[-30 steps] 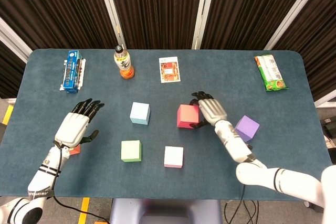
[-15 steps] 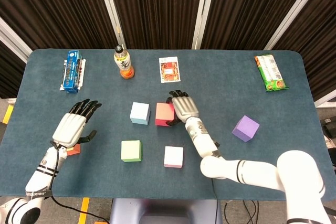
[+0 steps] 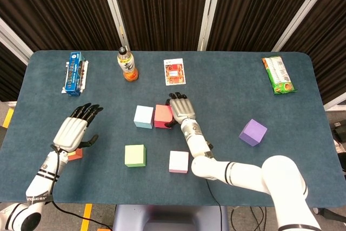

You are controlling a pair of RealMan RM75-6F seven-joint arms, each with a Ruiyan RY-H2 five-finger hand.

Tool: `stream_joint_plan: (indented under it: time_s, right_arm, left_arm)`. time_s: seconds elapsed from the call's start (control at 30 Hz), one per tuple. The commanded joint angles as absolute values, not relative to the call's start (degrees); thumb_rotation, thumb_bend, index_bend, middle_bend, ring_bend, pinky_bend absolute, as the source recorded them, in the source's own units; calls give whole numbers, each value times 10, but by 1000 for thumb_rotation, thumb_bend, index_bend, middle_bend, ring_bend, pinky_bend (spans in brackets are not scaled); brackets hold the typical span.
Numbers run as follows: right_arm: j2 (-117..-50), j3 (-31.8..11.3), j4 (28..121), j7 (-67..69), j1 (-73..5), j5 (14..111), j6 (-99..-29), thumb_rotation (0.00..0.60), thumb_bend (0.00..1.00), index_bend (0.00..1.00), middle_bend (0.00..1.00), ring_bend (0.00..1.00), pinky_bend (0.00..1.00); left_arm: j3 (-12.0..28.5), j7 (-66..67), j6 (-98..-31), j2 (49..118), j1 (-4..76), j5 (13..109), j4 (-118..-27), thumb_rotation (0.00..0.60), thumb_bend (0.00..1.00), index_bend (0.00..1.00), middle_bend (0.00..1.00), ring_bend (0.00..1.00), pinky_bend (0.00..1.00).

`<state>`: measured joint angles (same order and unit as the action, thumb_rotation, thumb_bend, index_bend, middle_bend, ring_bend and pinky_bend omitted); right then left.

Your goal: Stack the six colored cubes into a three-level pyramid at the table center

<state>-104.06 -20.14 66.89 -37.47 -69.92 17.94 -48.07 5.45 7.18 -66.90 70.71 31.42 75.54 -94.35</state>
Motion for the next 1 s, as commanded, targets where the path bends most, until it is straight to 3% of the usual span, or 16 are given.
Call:
stream_joint_plan:
  time_s: [0.03, 1.0]
  right_arm:
    - [-1057, -207, 644, -375, -712, 177, -469, 600, 381, 537, 205, 86, 225]
    - [-1083, -206, 596, -384, -726, 180, -450, 600, 381, 499, 204, 73, 218]
  left_arm:
    - [56, 67, -666, 709, 313, 756, -938, 600, 342, 122, 72, 20, 108]
    - [65, 46, -642, 724, 311, 759, -911, 600, 343, 110, 65, 16, 90]
